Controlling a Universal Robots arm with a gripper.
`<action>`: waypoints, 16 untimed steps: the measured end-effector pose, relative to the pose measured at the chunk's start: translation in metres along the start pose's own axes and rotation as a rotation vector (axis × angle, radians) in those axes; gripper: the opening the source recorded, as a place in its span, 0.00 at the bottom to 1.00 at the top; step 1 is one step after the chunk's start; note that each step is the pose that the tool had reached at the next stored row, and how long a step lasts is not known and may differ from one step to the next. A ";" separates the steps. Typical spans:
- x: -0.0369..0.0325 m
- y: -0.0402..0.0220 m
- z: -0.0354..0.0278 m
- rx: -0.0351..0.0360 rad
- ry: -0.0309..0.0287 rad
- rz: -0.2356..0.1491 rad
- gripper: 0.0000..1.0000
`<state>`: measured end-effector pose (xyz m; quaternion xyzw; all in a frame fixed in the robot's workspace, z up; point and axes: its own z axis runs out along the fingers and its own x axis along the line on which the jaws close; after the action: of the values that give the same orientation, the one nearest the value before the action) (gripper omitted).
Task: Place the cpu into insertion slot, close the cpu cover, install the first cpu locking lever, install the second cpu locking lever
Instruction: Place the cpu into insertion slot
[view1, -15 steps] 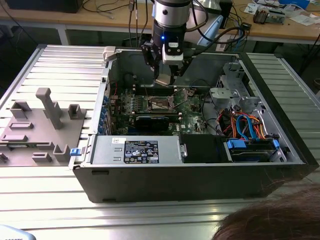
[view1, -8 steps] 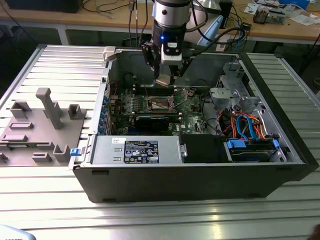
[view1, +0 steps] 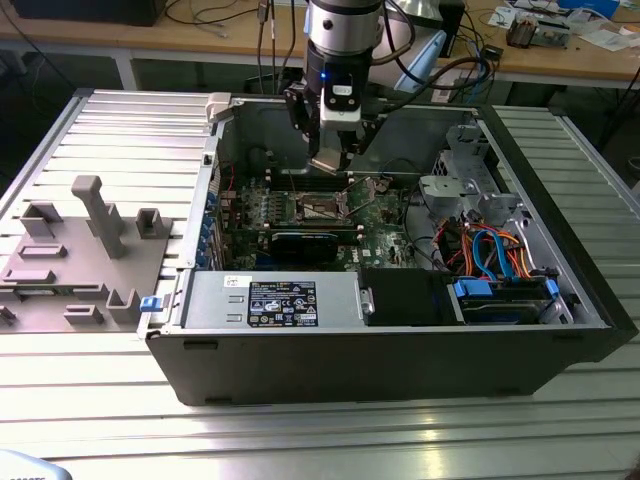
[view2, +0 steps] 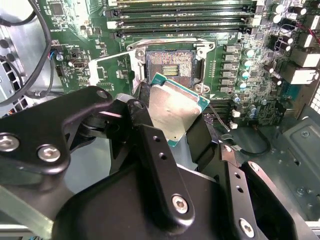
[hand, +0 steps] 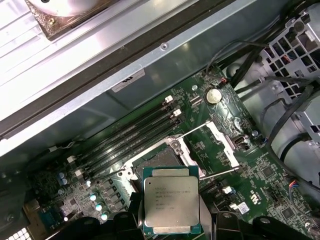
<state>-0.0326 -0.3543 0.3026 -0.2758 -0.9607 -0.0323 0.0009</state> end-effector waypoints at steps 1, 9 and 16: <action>0.0000 0.0000 0.0001 -0.0001 -0.0003 0.004 0.54; 0.0000 0.0000 0.0007 -0.0009 -0.0027 0.043 0.54; 0.0000 -0.0001 0.0011 -0.0013 -0.0042 0.068 0.54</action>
<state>-0.0326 -0.3543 0.3015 -0.3082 -0.9508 -0.0323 -0.0002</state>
